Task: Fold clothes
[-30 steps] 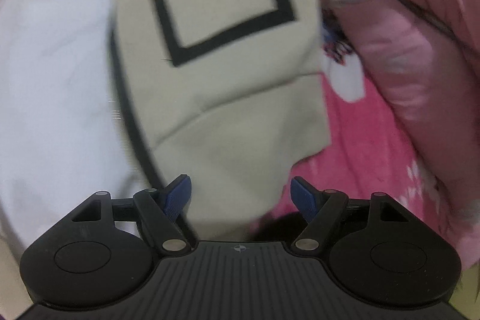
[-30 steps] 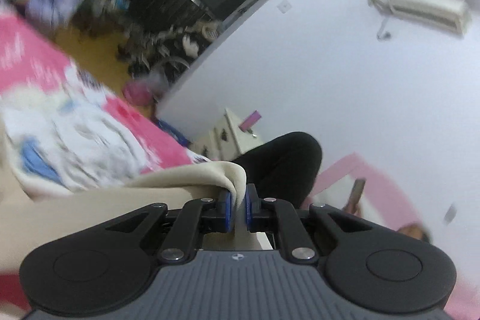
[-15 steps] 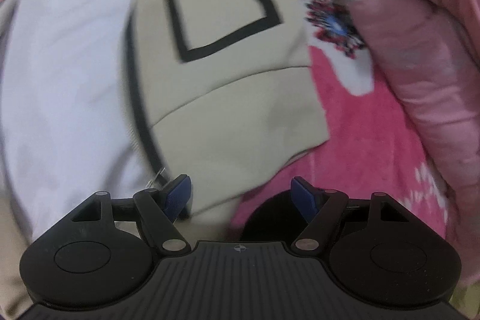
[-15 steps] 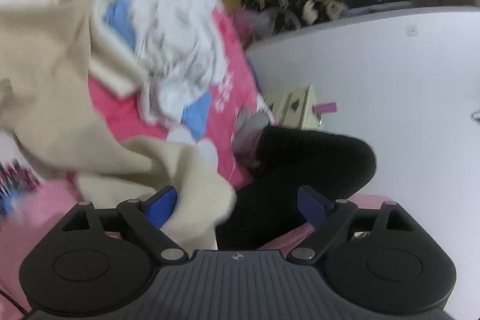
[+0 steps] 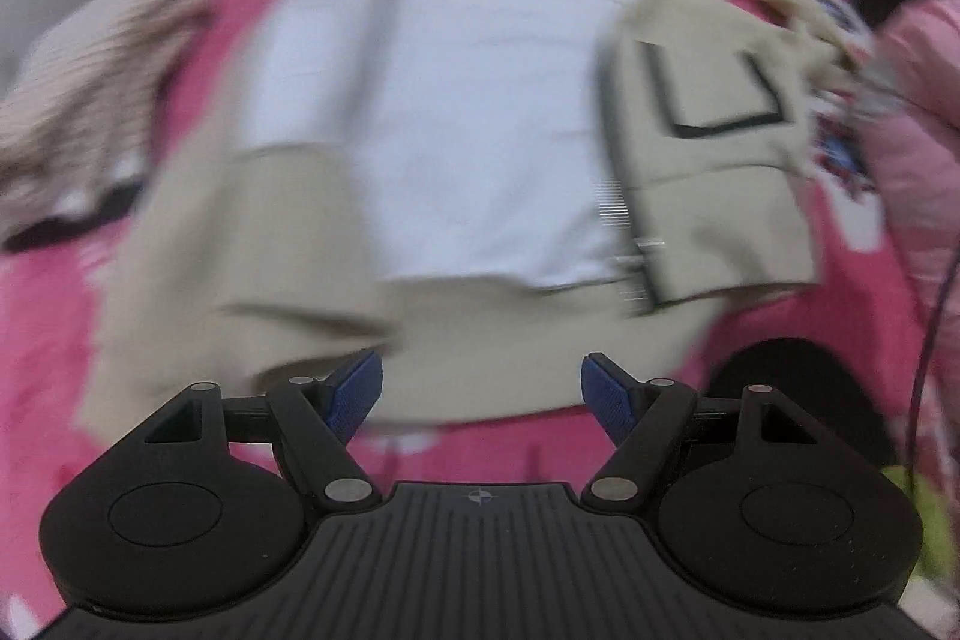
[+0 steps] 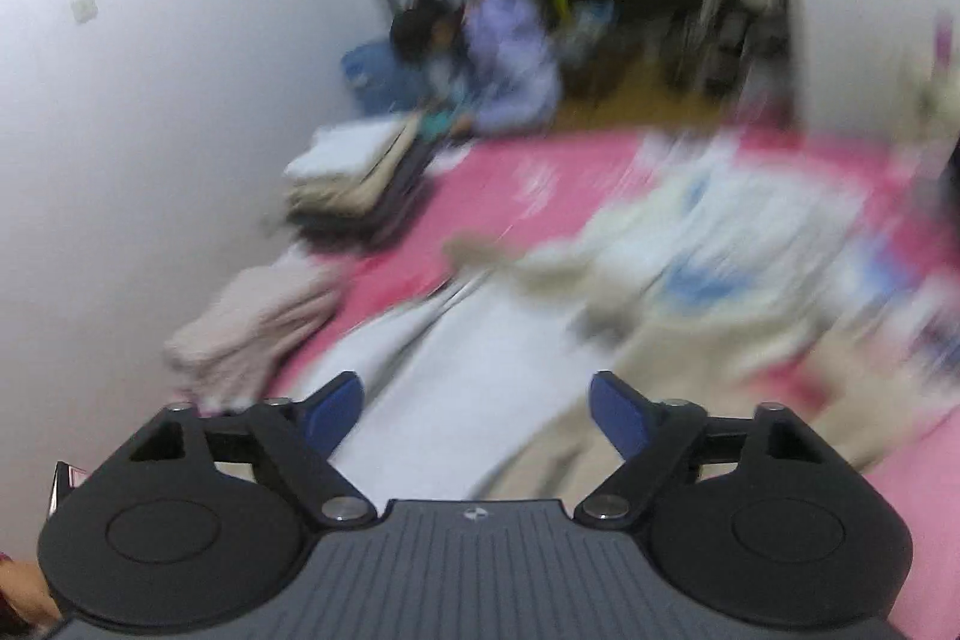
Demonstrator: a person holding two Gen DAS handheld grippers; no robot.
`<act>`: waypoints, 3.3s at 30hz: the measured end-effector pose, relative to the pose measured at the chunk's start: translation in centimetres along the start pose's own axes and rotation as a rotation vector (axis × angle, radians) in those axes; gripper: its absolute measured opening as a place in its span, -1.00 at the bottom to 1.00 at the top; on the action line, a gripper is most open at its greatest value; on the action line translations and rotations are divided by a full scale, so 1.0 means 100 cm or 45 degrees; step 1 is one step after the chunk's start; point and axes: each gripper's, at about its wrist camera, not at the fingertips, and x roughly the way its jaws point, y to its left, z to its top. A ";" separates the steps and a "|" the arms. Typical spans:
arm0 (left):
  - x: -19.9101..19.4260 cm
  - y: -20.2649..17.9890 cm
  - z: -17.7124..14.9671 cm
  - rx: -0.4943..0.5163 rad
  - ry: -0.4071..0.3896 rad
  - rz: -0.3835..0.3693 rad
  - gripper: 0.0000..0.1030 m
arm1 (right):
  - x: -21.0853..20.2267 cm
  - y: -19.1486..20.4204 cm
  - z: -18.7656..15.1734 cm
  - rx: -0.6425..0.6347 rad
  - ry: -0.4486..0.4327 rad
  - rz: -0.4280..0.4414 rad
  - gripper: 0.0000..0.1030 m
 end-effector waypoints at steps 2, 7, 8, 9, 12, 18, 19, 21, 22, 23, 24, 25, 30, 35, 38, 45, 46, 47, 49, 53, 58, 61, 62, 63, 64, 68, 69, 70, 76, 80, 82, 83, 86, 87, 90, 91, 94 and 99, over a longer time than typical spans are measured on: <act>-0.003 0.031 -0.007 -0.069 -0.003 0.074 0.44 | 0.047 0.015 -0.018 0.123 0.096 0.129 0.55; -0.003 0.098 -0.028 -0.246 -0.007 0.167 0.44 | 0.174 0.065 -0.041 0.253 0.361 0.249 0.54; -0.001 0.109 -0.032 -0.273 0.002 0.186 0.44 | 0.194 0.078 -0.044 0.250 0.412 0.227 0.54; 0.002 0.121 -0.037 -0.298 0.012 0.205 0.44 | 0.213 0.093 -0.047 0.244 0.462 0.202 0.54; 0.014 0.155 -0.049 -0.357 0.050 0.270 0.43 | 0.240 0.143 -0.060 0.023 0.490 0.120 0.54; 0.042 0.207 -0.061 -0.428 0.100 0.259 0.43 | 0.281 0.241 -0.112 -0.683 0.498 0.018 0.51; 0.047 0.215 -0.061 -0.459 0.106 0.217 0.43 | 0.290 0.250 -0.126 -0.803 0.512 -0.019 0.51; 0.056 0.226 -0.064 -0.549 0.123 0.131 0.43 | 0.311 0.261 -0.153 -0.992 0.545 -0.123 0.46; 0.059 0.231 -0.065 -0.593 0.128 0.100 0.43 | 0.322 0.261 -0.165 -1.055 0.565 -0.190 0.21; 0.062 0.235 -0.067 -0.635 0.129 0.081 0.43 | 0.330 0.255 -0.168 -1.053 0.584 -0.244 0.09; 0.065 0.239 -0.068 -0.672 0.126 0.069 0.43 | 0.325 0.243 -0.158 -0.919 0.586 -0.227 -0.16; 0.067 0.242 -0.068 -0.703 0.118 0.068 0.43 | 0.318 0.231 -0.146 -0.765 0.584 -0.198 -0.55; 0.072 0.247 -0.068 -0.811 0.090 0.061 0.42 | 0.239 0.165 -0.087 -0.065 0.348 -0.078 -0.78; 0.069 0.238 -0.071 -0.825 0.059 0.116 0.34 | 0.116 0.070 -0.084 0.497 -0.080 -0.137 -0.82; 0.064 0.232 -0.073 -0.829 0.036 0.156 0.15 | 0.084 0.009 -0.128 0.883 -0.140 -0.270 -0.82; 0.046 0.239 -0.072 -0.911 -0.059 0.188 -0.83 | 0.058 -0.040 -0.197 1.381 -0.224 -0.352 -0.77; 0.042 0.243 -0.072 -0.934 -0.080 0.177 -0.89 | 0.054 -0.038 -0.195 1.370 -0.242 -0.343 -0.76; 0.037 0.246 -0.073 -0.964 -0.109 0.154 -0.92 | 0.049 -0.036 -0.193 1.355 -0.261 -0.336 -0.76; 0.027 0.250 -0.075 -0.994 -0.173 0.136 -0.93 | 0.035 -0.028 -0.186 1.305 -0.316 -0.333 -0.76; 0.008 0.252 -0.078 -1.015 -0.298 0.115 -0.94 | 0.026 0.004 -0.161 1.092 -0.376 -0.337 -0.72; -0.014 0.264 -0.074 -1.077 -0.388 0.059 -0.95 | 0.072 0.072 -0.129 0.593 -0.202 -0.234 -0.55; -0.040 0.271 -0.062 -1.077 -0.490 0.032 -0.96 | 0.112 0.138 -0.121 0.213 -0.056 -0.116 -0.39; -0.051 0.272 -0.054 -1.055 -0.531 0.027 -0.97 | 0.126 0.161 -0.119 0.085 -0.009 -0.074 -0.36; -0.062 0.273 -0.046 -1.028 -0.571 0.020 -0.97 | 0.137 0.185 -0.119 -0.038 0.020 -0.025 -0.27; -0.073 0.273 -0.036 -0.998 -0.610 0.012 -0.97 | 0.144 0.205 -0.120 -0.140 0.031 0.011 -0.19; -0.110 0.273 0.007 -0.865 -0.732 0.001 -0.97 | 0.168 0.259 -0.118 -0.319 0.001 0.119 0.02; -0.117 0.275 0.018 -0.835 -0.754 0.001 -0.97 | 0.173 0.269 -0.116 -0.346 -0.004 0.147 0.04; -0.123 0.277 0.032 -0.801 -0.775 0.003 -0.97 | 0.175 0.275 -0.113 -0.358 -0.018 0.158 0.04; -0.156 0.306 0.120 -0.617 -0.878 0.058 -0.97 | 0.186 0.268 -0.092 -0.301 -0.062 0.155 0.05; -0.163 0.335 0.167 -0.546 -0.884 0.120 -0.97 | 0.200 0.246 -0.076 -0.214 -0.059 0.115 0.05; -0.148 0.352 0.184 -0.512 -0.843 0.201 -0.97 | 0.206 0.231 -0.074 -0.193 -0.050 0.089 0.05; -0.135 0.362 0.189 -0.499 -0.810 0.252 -0.97 | 0.209 0.224 -0.074 -0.183 -0.045 0.076 0.05; -0.078 0.402 0.193 -0.543 -0.647 0.363 -0.97 | 0.224 0.201 -0.078 -0.161 0.006 0.012 0.05; -0.057 0.416 0.191 -0.573 -0.581 0.393 -0.97 | 0.231 0.193 -0.080 -0.147 0.036 -0.009 0.05; -0.003 0.446 0.173 -0.649 -0.401 0.437 -0.97 | 0.246 0.169 -0.087 -0.097 0.125 -0.051 0.05; 0.010 0.451 0.166 -0.661 -0.358 0.454 -0.96 | 0.250 0.161 -0.088 -0.078 0.154 -0.061 0.05; 0.038 0.462 0.147 -0.660 -0.239 0.551 -1.00 | 0.261 0.139 -0.093 -0.031 0.234 -0.082 0.05; 0.044 0.490 0.121 -0.758 -0.128 0.537 -0.97 | 0.271 0.116 -0.084 0.039 0.300 -0.068 0.05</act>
